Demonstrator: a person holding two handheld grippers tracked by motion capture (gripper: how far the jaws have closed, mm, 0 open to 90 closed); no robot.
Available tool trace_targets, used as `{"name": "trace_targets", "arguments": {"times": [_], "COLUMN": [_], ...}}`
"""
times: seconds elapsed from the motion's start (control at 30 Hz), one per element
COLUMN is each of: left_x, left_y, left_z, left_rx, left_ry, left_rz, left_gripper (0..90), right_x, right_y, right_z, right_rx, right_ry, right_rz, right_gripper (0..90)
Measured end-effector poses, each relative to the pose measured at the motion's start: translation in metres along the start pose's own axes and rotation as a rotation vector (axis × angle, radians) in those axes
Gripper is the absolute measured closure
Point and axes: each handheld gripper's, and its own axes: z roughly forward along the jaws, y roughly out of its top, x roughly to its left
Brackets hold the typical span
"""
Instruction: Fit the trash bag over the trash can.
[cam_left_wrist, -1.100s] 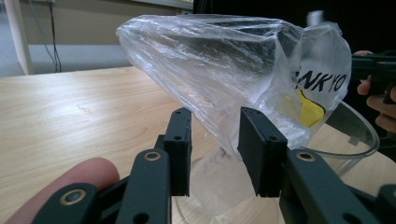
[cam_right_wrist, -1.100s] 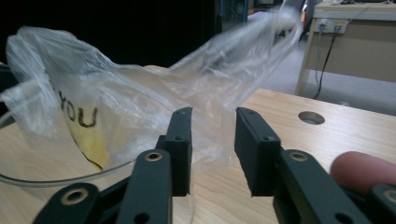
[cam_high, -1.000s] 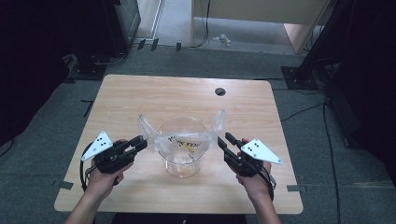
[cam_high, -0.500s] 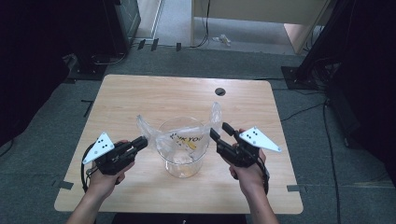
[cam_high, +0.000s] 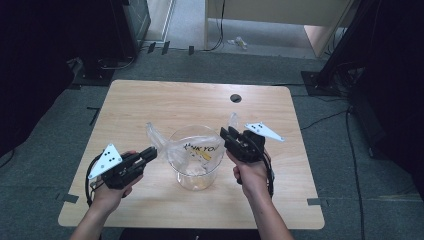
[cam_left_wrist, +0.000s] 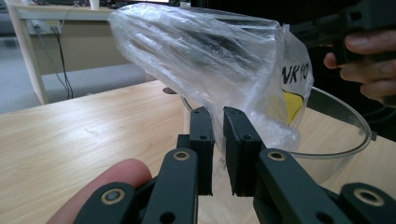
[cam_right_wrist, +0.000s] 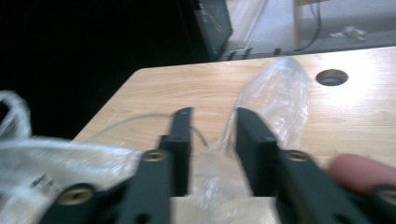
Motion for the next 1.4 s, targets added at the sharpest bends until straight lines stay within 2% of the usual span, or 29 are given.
{"name": "trace_targets", "arguments": {"times": [0.1, 0.13, 0.17, 0.23, 0.27, 0.33, 0.37, 0.43, 0.57, 0.6, 0.63, 0.67, 0.77, 0.87, 0.97, 1.03, 1.07, 1.13, 1.2, 1.27, 1.3, 1.37, 1.4], "left_x": [0.002, 0.002, 0.003, 0.001, -0.001, -0.007, -0.01, -0.015, -0.02, -0.021, -0.021, -0.022, -0.022, -0.019, -0.018, -0.019, -0.021, -0.025, -0.03, -0.033, -0.035, -0.036, -0.037], "left_y": [0.001, 0.001, 0.003, 0.007, 0.009, 0.013, 0.015, 0.019, 0.026, 0.029, 0.029, 0.032, 0.037, 0.044, 0.051, 0.054, 0.057, 0.063, 0.068, 0.069, 0.068, 0.066, 0.06], "left_z": [0.0, 0.0, -0.001, -0.003, -0.003, -0.004, -0.005, -0.007, -0.01, -0.012, -0.012, -0.011, -0.007, -0.002, 0.005, 0.013, 0.018, 0.025, 0.031, 0.036, 0.038, 0.038, 0.035], "left_rx": [0.0, 0.0, -0.018, -0.033, -0.037, -0.038, -0.04, -0.056, -0.072, -0.078, -0.078, -0.078, -0.075, -0.079, -0.087, -0.082, -0.071, -0.066, -0.06, -0.039, -0.032, -0.021, -0.023], "left_ry": [0.005, 0.005, -0.009, -0.019, -0.007, 0.026, 0.023, 0.012, 0.021, 0.03, 0.03, 0.043, 0.074, 0.139, 0.227, 0.262, 0.275, 0.295, 0.318, 0.316, 0.313, 0.296, 0.261], "left_rz": [-0.045, -0.045, -0.1, -0.138, -0.137, -0.107, -0.107, -0.115, -0.128, -0.153, -0.153, -0.191, -0.243, -0.306, -0.384, -0.416, -0.419, -0.418, -0.399, -0.385, -0.375, -0.363, -0.352], "left_gripper": [77.5, 70.5, 62.6, 54.6, 51.4, 48.0, 47.4, 45.8, 41.8, 40.4, 39.3, 37.5, 33.7, 30.4, 24.6, 19.7, 18.9, 18.6, 18.6, 18.9, 21.6, 35.5, 45.9], "right_x": [0.001, 0.002, 0.004, 0.008, 0.01, 0.014, 0.015, 0.018, 0.024, 0.025, 0.027, 0.028, 0.033, 0.035, 0.036, 0.037, 0.038, 0.039, 0.04, 0.04, 0.04, 0.039, 0.037], "right_y": [-0.009, -0.013, -0.016, -0.023, -0.026, -0.033, -0.036, -0.04, -0.044, -0.045, -0.046, -0.047, -0.05, -0.053, -0.056, -0.059, -0.06, -0.061, -0.062, -0.063, -0.063, -0.063, -0.063], "right_z": [-0.01, -0.013, -0.015, -0.019, -0.02, -0.022, -0.022, -0.023, -0.026, -0.027, -0.027, -0.027, -0.027, -0.027, -0.026, -0.026, -0.025, -0.025, -0.025, -0.026, -0.027, -0.028, -0.03], "right_rx": [-0.051, -0.066, -0.085, -0.118, -0.132, -0.155, -0.167, -0.178, -0.194, -0.204, -0.206, -0.211, -0.213, -0.218, -0.218, -0.215, -0.213, -0.211, -0.21, -0.215, -0.215, -0.219, -0.221], "right_ry": [0.034, 0.026, 0.007, -0.012, -0.024, -0.043, -0.048, -0.055, -0.059, -0.067, -0.07, -0.067, -0.061, -0.067, -0.077, -0.076, -0.074, -0.073, -0.069, -0.064, -0.061, -0.058, -0.061], "right_rz": [-0.02, -0.034, -0.053, -0.076, -0.086, -0.108, -0.122, -0.138, -0.167, -0.184, -0.188, -0.203, -0.238, -0.271, -0.303, -0.325, -0.331, -0.347, -0.364, -0.381, -0.382, -0.388, -0.39], "right_gripper": [83.2, 84.2, 85.5, 86.4, 86.5, 86.5, 86.5, 86.4, 86.2, 86.1, 85.7, 85.5, 85.0, 85.0, 85.0, 85.0, 85.0, 85.0, 85.0, 85.0, 85.0, 85.0, 85.1]}}
